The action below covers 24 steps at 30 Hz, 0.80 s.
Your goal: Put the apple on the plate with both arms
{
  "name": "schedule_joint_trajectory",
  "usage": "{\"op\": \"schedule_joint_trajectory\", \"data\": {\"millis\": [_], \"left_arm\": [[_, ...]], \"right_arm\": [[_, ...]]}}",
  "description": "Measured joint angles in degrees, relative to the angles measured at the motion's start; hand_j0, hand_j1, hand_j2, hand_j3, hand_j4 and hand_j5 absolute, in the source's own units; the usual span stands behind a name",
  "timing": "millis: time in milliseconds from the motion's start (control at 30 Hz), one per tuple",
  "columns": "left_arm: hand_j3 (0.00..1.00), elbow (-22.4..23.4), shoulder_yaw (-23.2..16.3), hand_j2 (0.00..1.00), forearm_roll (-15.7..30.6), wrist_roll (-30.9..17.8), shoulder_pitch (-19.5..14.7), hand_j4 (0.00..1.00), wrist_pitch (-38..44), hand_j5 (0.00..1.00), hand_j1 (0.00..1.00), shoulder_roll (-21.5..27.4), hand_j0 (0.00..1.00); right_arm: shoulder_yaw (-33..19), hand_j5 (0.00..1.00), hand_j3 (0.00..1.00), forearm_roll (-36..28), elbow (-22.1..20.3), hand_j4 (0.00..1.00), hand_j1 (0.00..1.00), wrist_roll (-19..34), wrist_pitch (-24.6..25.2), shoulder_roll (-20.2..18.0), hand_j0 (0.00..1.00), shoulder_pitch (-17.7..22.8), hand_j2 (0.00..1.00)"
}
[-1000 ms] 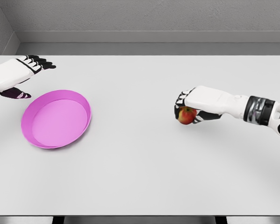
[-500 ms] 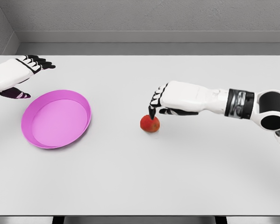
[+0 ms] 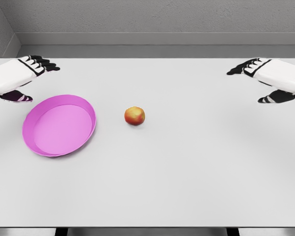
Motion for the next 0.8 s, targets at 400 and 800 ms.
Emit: {"op": "schedule_joint_trajectory", "data": {"millis": [400,800], "left_arm": [[1.00,-12.3,-14.6,1.00,-7.5,-11.0,-17.0,1.00,0.0,1.00,1.00,-9.3,1.00],[1.00,-4.4,-23.0,1.00,-12.6,-14.7,-26.5,1.00,-0.1,1.00,1.00,-19.7,1.00]], "right_arm": [[-4.1,1.00,1.00,0.0,5.8,1.00,1.00,0.4,-0.2,-0.2,1.00,0.3,1.00],[-0.5,1.00,1.00,0.0,-0.4,1.00,1.00,0.4,-0.5,1.6,1.00,-0.3,1.00]]}}
